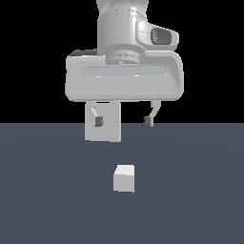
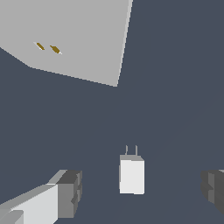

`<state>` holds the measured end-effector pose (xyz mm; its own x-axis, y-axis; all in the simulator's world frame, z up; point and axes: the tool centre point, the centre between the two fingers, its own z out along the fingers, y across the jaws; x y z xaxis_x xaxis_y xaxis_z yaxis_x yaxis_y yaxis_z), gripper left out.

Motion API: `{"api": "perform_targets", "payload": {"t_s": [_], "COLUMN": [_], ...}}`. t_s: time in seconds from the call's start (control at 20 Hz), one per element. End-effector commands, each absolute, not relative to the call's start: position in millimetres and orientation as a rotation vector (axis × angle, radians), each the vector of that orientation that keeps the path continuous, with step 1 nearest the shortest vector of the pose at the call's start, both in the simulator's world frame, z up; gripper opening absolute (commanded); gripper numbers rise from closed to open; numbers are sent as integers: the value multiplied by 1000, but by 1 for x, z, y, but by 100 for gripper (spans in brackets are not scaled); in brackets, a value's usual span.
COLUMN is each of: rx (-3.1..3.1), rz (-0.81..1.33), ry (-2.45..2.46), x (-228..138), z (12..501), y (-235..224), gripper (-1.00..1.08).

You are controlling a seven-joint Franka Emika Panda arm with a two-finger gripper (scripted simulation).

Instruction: Plug the charger into the wall socket.

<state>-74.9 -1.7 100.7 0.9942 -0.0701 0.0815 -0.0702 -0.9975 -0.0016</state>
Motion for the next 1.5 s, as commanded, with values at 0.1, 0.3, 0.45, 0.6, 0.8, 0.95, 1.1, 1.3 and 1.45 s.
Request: {"api": "perform_targets", "payload": {"t_s": [0.1,0.3,0.45,0.6,0.8,0.95,1.1,1.3,1.45], "rx": [3131,3128,3126,3125,3125,3125,3125,3126,3126], "rz": [150,161,167,169,167,167,167,168,169], "ry": [-147,-168,-178,-183,-182,-182,-182,-182,-183], "x": [-91,-99,-103,-105,-105,-105,-105,-106,-106], "z": [82,71,66,63,62,58,50,32,21], "y": [-4,-5,-5,-5,-5,-5,-5,-5,-5], "gripper": [100,100,100,100,100,100,100,100,100]}}
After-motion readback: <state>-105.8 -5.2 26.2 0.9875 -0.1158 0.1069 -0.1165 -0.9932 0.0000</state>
